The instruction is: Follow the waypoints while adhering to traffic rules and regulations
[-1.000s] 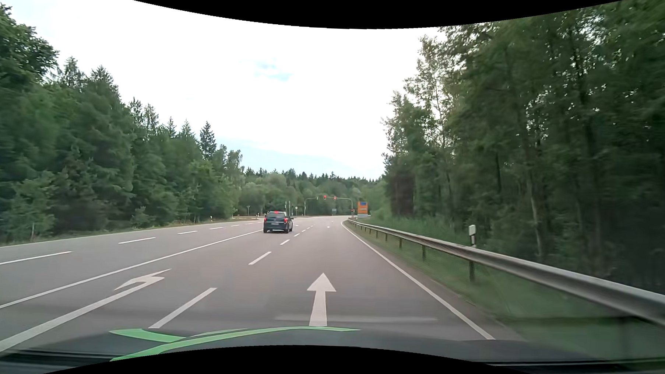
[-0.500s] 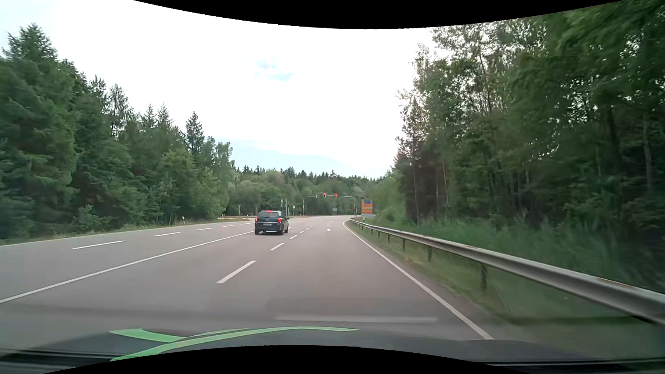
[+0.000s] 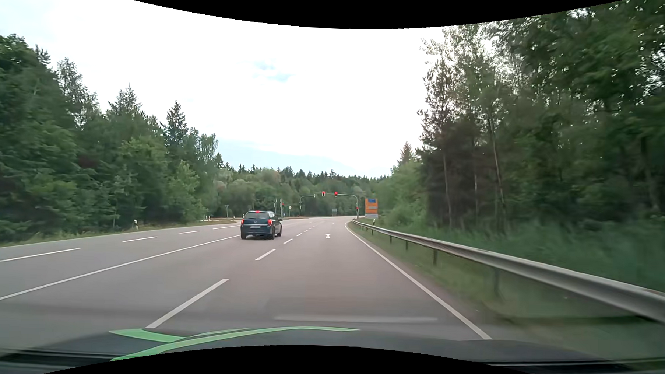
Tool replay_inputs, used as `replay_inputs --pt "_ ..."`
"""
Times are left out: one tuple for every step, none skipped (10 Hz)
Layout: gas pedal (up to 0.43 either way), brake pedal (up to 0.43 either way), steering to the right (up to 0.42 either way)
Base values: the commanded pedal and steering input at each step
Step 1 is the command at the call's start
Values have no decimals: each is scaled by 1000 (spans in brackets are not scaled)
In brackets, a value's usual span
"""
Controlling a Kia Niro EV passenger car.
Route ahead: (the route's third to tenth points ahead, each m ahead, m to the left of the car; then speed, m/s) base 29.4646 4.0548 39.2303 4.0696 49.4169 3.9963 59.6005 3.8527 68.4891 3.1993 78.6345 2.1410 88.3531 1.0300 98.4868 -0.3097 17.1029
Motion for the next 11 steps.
replay_inputs --pt "0 213 0" --pt "0 268 0" --pt "0 280 0" --pt "0 274 0" --pt "0 268 0" --pt "0 268 1" --pt "0 268 1" --pt "0 268 1" --pt "0 268 1" --pt "0 268 1" --pt "0 268 1"
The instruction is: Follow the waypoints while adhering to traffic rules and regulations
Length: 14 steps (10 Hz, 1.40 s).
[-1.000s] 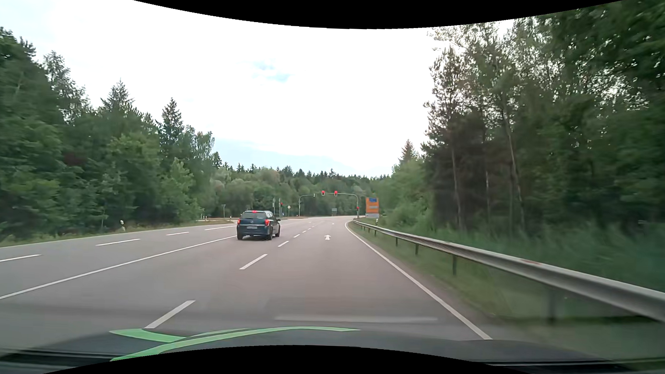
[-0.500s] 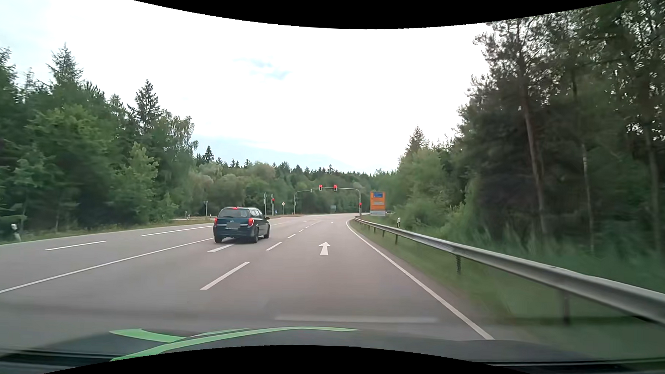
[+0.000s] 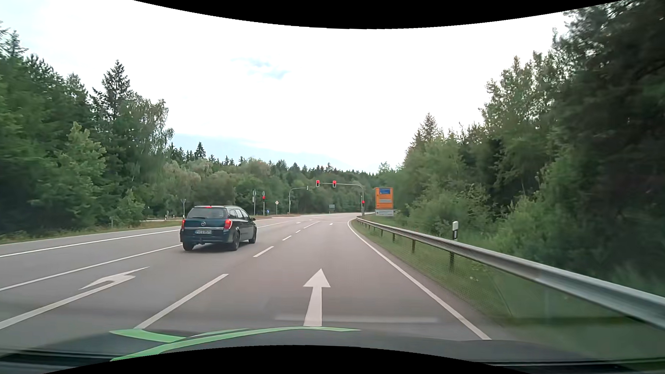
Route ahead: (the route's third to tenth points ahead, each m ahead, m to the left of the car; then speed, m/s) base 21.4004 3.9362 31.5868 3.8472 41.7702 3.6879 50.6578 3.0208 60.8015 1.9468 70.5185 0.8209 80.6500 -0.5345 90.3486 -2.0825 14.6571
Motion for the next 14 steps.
replay_inputs --pt "0 274 1" --pt "0 268 1" --pt "0 262 1" --pt "0 262 1" --pt "0 262 1" --pt "0 256 1" --pt "0 256 2" --pt "0 256 2" --pt "0 262 2" --pt "0 262 2" --pt "0 262 2" --pt "0 262 3" --pt "0 262 3" --pt "0 256 3"
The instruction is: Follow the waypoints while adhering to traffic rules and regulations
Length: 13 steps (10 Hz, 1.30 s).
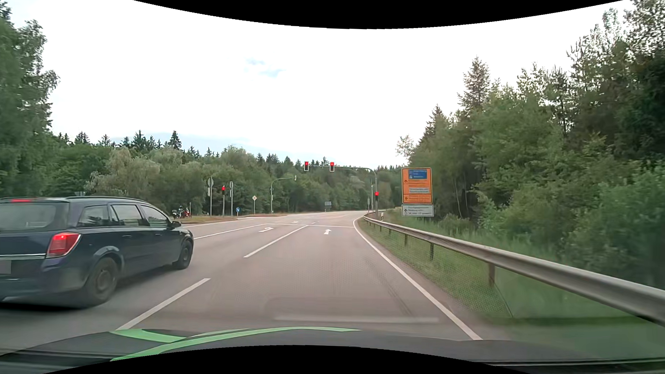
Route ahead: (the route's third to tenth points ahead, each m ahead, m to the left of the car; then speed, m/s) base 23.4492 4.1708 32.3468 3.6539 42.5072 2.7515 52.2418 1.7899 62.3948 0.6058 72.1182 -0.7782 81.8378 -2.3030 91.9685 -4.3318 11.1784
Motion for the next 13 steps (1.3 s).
replay_inputs --pt "0 250 4" --pt "0 244 4" --pt "0 244 4" --pt "0 244 4" --pt "0 250 5" --pt "0 250 5" --pt "0 256 5" --pt "0 256 5" --pt "0 256 4" --pt "0 262 5" --pt "0 262 4" --pt "0 268 4" --pt "0 268 4"
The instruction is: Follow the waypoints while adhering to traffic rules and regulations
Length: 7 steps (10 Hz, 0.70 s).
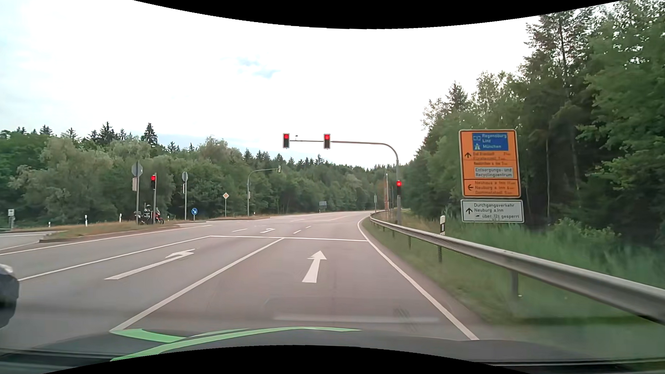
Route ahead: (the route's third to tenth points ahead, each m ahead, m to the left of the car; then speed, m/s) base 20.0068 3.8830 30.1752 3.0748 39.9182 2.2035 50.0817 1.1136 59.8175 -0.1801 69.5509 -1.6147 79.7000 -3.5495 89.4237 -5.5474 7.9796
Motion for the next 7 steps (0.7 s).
replay_inputs --pt "0 274 4" --pt "0 274 3" --pt "0 274 2" --pt "0 274 2" --pt "0 274 2" --pt "0 274 2" --pt "0 274 2"
